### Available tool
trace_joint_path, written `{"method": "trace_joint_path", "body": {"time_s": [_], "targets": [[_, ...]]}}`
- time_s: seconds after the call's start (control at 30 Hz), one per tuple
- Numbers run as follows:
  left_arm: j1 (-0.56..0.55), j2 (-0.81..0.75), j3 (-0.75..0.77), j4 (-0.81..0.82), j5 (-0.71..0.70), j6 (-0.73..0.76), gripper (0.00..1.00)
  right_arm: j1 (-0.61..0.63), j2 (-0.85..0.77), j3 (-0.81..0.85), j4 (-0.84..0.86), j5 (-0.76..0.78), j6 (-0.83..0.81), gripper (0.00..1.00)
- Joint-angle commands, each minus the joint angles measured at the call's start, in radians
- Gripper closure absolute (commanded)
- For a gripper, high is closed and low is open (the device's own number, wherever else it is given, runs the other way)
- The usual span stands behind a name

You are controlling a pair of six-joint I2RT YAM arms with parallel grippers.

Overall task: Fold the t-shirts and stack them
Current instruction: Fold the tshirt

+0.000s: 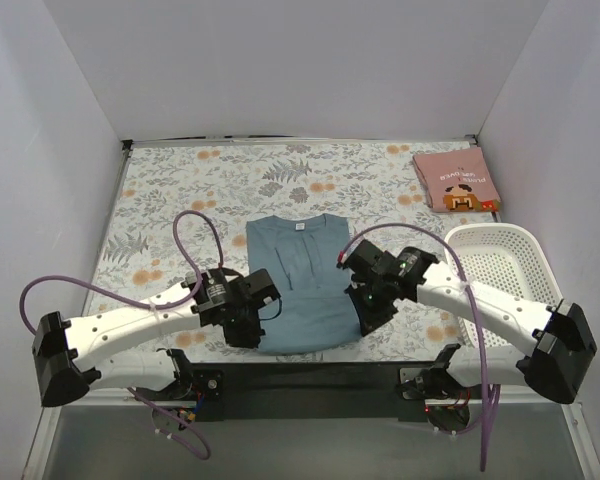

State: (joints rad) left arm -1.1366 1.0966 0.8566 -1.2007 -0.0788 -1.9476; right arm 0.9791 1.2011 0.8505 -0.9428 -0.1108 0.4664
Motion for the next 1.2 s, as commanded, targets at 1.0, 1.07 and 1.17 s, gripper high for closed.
{"method": "trace_joint_path", "body": {"time_s": [1.0,1.07,1.17], "targets": [[0.805,0.658,0.460,0.555,0.053,0.581,1.00,-0.588,0.966,1.266,-0.091,-0.096,-0.463,0.99],[0.811,0.677,0.453,0.575,0.044,0.584,1.00,-0.597,0.985,1.233,-0.057,-0.098,-0.463,0.99],[0.816,0.715,0.455,0.593,0.030,0.587,1.00,-0.605,0.989,1.178,0.008,-0.099,-0.465,0.99]]}}
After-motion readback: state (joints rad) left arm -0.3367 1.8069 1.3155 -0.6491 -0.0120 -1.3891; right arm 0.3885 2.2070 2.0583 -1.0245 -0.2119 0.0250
